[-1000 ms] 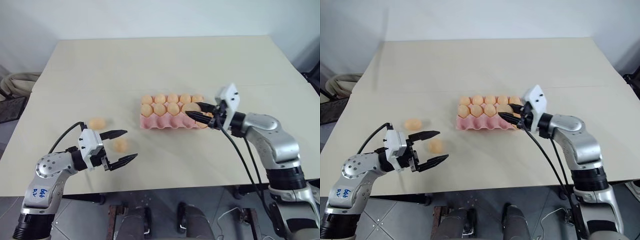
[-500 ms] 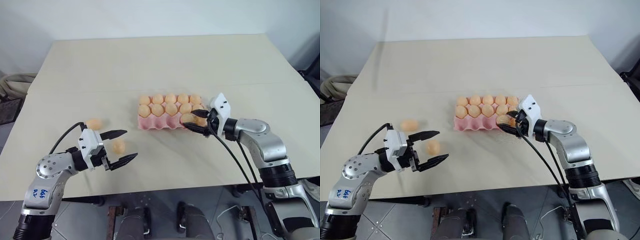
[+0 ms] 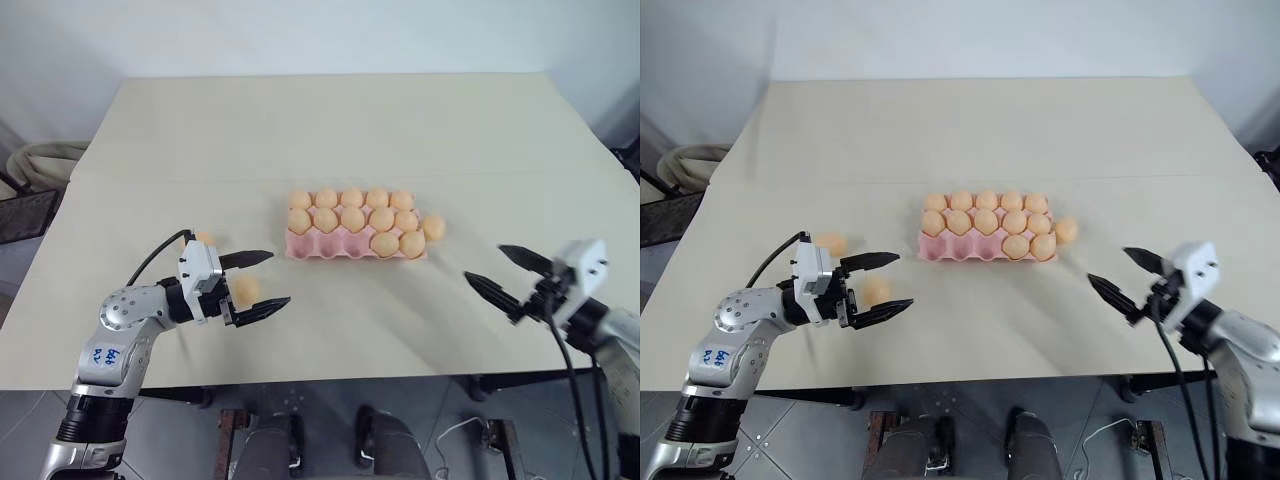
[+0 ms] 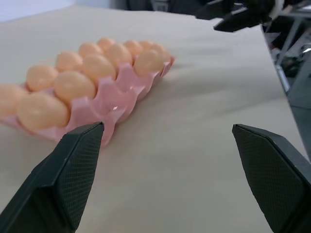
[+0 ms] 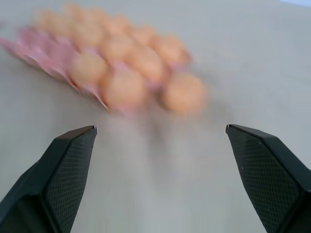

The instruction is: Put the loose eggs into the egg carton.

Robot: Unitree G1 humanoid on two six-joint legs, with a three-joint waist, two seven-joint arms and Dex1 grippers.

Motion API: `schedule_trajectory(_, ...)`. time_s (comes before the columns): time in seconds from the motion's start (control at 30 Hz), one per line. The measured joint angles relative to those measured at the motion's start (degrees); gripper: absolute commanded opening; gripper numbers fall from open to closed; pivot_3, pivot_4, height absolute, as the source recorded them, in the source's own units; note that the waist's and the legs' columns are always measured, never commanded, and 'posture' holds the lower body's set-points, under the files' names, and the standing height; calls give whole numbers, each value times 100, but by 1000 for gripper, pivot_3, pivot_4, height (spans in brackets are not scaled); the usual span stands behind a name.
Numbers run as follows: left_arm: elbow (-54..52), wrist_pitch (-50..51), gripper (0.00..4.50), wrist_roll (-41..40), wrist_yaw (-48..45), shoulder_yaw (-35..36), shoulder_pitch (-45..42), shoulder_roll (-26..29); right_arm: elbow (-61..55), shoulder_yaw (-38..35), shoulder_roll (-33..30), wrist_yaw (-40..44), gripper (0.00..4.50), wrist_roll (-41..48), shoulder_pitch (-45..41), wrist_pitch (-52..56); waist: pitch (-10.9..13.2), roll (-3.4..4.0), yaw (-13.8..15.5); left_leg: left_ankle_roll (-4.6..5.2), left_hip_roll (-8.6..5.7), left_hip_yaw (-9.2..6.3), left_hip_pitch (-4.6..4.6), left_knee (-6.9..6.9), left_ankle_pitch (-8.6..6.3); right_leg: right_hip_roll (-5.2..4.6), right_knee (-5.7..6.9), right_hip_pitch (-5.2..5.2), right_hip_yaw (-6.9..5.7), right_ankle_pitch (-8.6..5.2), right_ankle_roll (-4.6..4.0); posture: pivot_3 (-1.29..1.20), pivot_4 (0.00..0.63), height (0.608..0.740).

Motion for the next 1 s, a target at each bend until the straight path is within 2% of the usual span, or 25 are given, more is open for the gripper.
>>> schedule_trajectory(0.13, 224, -17, 4500, 12, -121, -22, -183, -50, 92, -138, 150, -42, 4465, -108, 515, -401, 0, 0, -92, 26, 13, 14, 15, 3, -10, -6, 2, 2, 19, 12, -7, 0, 150, 740)
schedule_trajectory(0.27, 330, -21, 4500, 29, -177, -24, -240, -50, 289, 65, 156, -95, 4465, -208, 320, -605, 0, 0, -164, 26, 36, 29, 24, 9, -5, 2, -1, 2, 34, 34, -27, 0, 150, 740)
schedule_trajectory(0.53, 94, -22, 4500, 43, 13, 87, 99, -8, 1145, 1049, -76, -37, 4465, -344, -1540, -327, 1, 2, -197, 7, 68, 45, 15, 15, 5, 25, -3, -23, 67, 51, -50, 0, 150, 740)
schedule_trajectory(0.8, -429, -6, 4500, 39, 411, 473, 750, 64, 3507, 2282, -43, 27, 4465, -1138, -3968, -111, 2, 4, -290, -20, 68, 54, 2, 15, 16, 18, -11, -34, 70, 52, -51, 0, 150, 740)
schedule_trajectory(1.0, -715, 9, 4500, 33, 681, 582, 1032, 67, 5022, 2452, 353, 103, 4465, -1368, -4987, -306, 3, 5, -285, -24, 70, 64, -2, 14, 8, 10, -10, -37, 58, 52, -51, 0, 150, 740)
